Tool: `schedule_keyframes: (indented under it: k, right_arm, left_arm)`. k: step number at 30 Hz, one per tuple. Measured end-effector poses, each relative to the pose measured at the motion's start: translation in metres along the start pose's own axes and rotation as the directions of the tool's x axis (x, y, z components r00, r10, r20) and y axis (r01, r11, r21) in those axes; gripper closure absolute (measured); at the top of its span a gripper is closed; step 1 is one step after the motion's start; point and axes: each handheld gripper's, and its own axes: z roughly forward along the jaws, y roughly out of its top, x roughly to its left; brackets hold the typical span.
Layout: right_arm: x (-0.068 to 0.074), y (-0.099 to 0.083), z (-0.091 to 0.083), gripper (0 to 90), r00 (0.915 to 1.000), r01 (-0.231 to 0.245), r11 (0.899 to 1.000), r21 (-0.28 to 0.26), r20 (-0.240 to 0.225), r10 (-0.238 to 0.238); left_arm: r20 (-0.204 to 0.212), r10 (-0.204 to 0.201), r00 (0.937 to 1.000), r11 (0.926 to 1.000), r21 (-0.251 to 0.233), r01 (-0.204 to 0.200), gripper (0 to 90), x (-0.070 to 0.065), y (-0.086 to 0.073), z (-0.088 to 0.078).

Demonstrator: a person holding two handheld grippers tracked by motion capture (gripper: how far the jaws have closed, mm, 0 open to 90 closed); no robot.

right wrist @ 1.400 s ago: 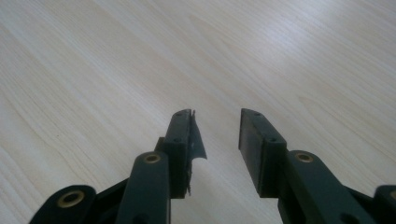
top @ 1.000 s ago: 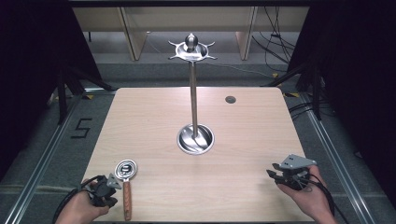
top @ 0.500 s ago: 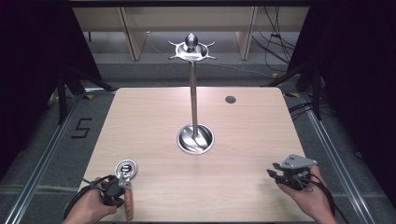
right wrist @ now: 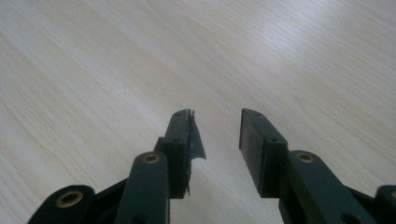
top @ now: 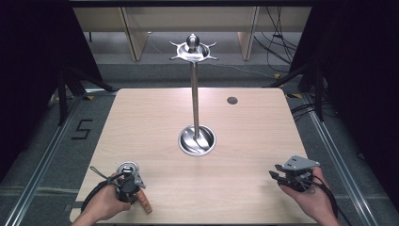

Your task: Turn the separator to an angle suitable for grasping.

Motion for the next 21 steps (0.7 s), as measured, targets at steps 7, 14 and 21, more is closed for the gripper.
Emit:
schedule_keyframes:
  k: [7,14,21]
  right_arm:
    - [0.001,0.0,0.0,64.9,0.9998,-0.022,1.0,-0.007,0.001,0.022]
    - [0.0,-0.001,-0.001,64.9,1.0,-0.005,1.0,-0.007,0.004,0.005]
    - [-0.001,-0.002,-0.001,64.8,0.9998,-0.02,1.0,-0.002,0.002,0.02]
  left_arm:
    - [-0.016,0.061,0.998,0.9981,0.012,-0.06,89.2,0.002,0.026,0.002]
    - [-0.016,0.069,0.9975,0.9975,0.016,-0.069,89.2,0.007,0.05,0.006]
    - [-0.033,0.051,0.9982,0.9987,-0.005,-0.051,89.2,0.017,0.071,0.006]
